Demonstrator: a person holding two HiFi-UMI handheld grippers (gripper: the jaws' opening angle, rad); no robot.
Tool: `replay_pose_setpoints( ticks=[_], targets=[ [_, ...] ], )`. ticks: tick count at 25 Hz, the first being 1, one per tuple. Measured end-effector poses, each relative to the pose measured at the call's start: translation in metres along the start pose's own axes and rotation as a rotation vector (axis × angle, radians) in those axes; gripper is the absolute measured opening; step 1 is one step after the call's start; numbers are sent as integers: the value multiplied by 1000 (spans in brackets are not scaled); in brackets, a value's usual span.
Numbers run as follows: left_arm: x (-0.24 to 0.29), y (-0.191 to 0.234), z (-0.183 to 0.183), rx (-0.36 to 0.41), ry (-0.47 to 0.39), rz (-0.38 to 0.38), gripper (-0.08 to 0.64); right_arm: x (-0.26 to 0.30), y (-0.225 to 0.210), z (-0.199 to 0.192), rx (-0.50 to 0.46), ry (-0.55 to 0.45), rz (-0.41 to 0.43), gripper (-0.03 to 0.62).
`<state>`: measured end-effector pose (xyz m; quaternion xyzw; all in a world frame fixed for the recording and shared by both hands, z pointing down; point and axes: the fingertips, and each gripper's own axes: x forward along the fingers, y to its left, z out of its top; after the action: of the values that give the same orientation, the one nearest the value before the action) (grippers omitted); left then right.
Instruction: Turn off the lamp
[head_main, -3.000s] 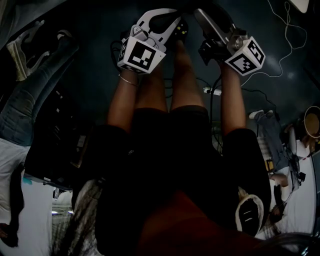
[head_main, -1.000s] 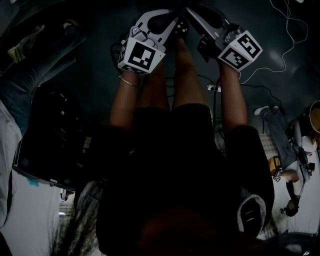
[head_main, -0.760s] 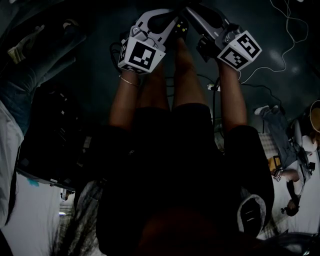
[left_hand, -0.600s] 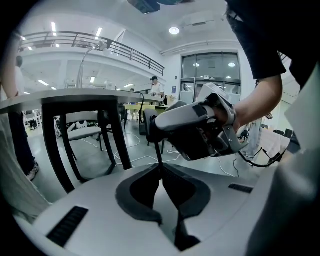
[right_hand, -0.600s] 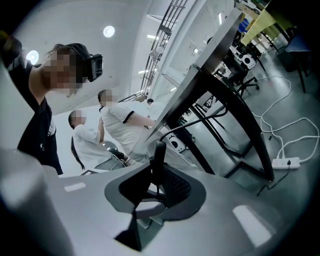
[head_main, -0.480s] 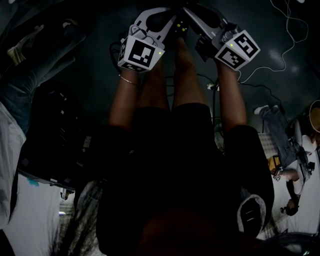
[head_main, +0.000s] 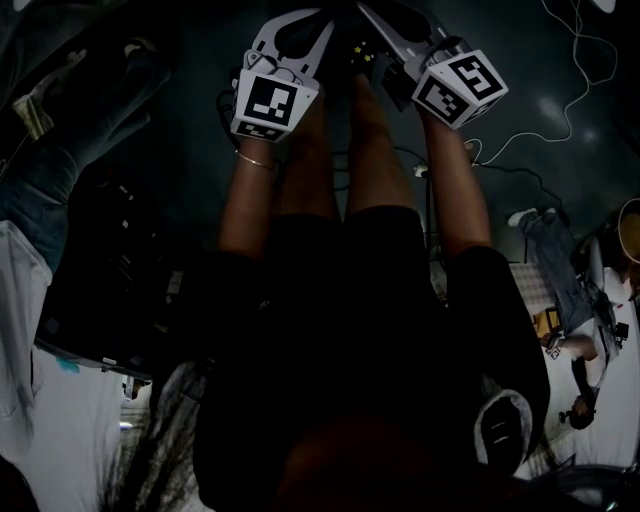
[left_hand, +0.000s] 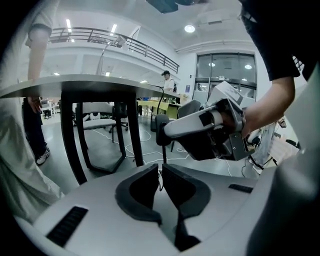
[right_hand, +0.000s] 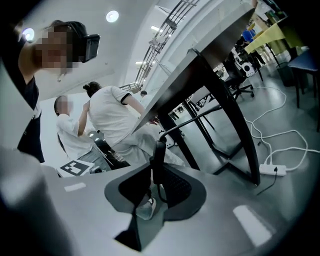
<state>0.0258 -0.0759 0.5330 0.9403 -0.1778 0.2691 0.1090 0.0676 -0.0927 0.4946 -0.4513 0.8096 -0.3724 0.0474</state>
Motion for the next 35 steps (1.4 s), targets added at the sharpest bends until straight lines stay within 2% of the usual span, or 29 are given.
replay_pose_setpoints(
  ticks=[3, 8, 17, 25, 35],
  targets=[
    [-4, 7, 6, 9, -28, 15, 21, 4, -3, -3, 1, 14, -3, 66],
    [-5, 9, 13, 13, -62, -4, 6, 8, -13, -8, -3, 26, -28, 66],
    [-2, 3, 13, 12, -59, -34, 6, 17, -32, -24, -18, 63, -90, 67],
    [5, 7, 10, -7, -37, -2, 6, 19, -54, -33, -30, 90, -119, 69],
    [7, 9, 5, -8, -29, -6, 6, 21, -69, -43, 0, 89, -145, 77]
  ],
)
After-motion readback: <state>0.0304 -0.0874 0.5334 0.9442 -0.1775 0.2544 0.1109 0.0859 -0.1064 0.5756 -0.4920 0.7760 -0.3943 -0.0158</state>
